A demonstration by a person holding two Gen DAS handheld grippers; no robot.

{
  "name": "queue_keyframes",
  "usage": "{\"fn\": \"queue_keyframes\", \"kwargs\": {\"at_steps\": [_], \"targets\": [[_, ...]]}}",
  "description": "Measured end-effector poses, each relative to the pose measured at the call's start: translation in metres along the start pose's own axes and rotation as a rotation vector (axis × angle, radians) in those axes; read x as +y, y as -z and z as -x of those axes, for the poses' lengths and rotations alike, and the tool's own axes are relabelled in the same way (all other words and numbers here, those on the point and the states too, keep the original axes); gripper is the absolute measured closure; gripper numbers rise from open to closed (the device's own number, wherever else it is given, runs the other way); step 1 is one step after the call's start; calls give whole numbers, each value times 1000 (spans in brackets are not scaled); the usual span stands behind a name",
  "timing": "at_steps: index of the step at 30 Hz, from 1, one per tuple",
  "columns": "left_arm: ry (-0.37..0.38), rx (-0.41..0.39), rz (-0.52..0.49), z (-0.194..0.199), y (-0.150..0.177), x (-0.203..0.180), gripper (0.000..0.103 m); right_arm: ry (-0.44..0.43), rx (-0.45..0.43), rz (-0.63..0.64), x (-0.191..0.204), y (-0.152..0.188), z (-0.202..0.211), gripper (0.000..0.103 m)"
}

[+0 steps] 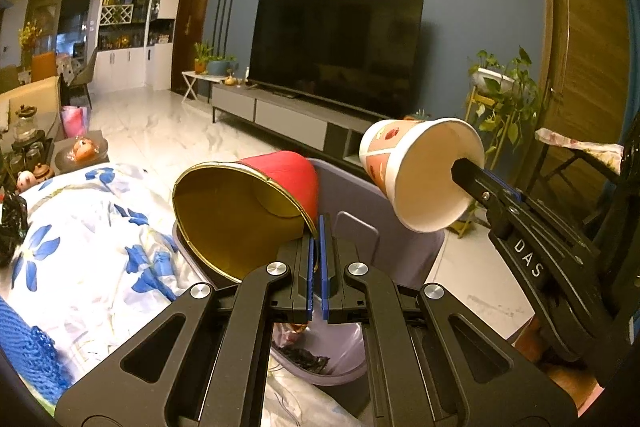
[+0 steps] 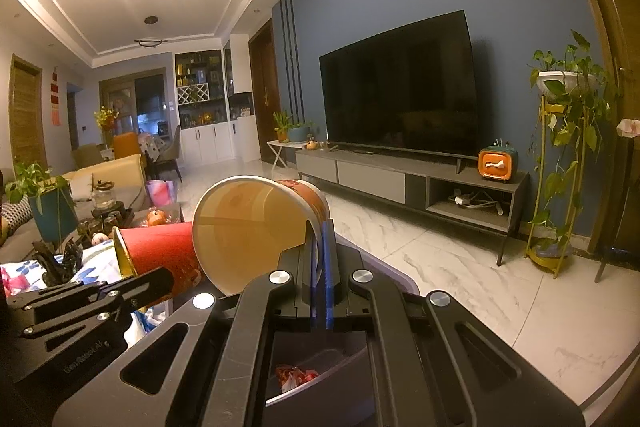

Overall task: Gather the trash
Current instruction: 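Carry both cups over the grey bin and open the left tool, then open the right tool to drop the paper cup into the bin, then grasp another red paper cup with the left tool while the right tool grasps the green foam net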

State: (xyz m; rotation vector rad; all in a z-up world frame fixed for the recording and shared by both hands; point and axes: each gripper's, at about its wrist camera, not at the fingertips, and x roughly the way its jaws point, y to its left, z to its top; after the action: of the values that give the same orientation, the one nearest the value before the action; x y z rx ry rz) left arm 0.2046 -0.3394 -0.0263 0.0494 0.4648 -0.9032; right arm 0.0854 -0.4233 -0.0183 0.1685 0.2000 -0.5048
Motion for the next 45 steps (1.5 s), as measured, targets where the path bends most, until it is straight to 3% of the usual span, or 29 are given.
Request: {"fn": "queue_keyframes", "kwargs": {"at_steps": [11, 14, 17, 23, 26, 30, 40, 45], "targets": [[35, 45, 2, -9, 4, 3, 97, -6, 15, -11, 4, 0, -8, 99], [3, 34, -2, -4, 6, 5, 80, -10, 14, -12, 5, 0, -10, 99], [-27, -4, 28, 7, 7, 13, 40, -13, 14, -9, 6, 0, -13, 99], [-80, -62, 89, 36, 7, 26, 26, -29, 23, 1, 8, 4, -20, 98], [-123, -95, 102, 55, 10, 31, 23, -35, 26, 1, 8, 5, -23, 89], [-179, -125, 126, 79, 17, 39, 20, -30, 16, -4, 9, 5, -20, 65], [-317, -151, 181, 133, 40, 64, 18, -48, -33, -20, 17, 2, 17, 33], [-409, -152, 214, 168, 60, 85, 18, -102, -30, -25, 31, 11, 43, 26]]}}
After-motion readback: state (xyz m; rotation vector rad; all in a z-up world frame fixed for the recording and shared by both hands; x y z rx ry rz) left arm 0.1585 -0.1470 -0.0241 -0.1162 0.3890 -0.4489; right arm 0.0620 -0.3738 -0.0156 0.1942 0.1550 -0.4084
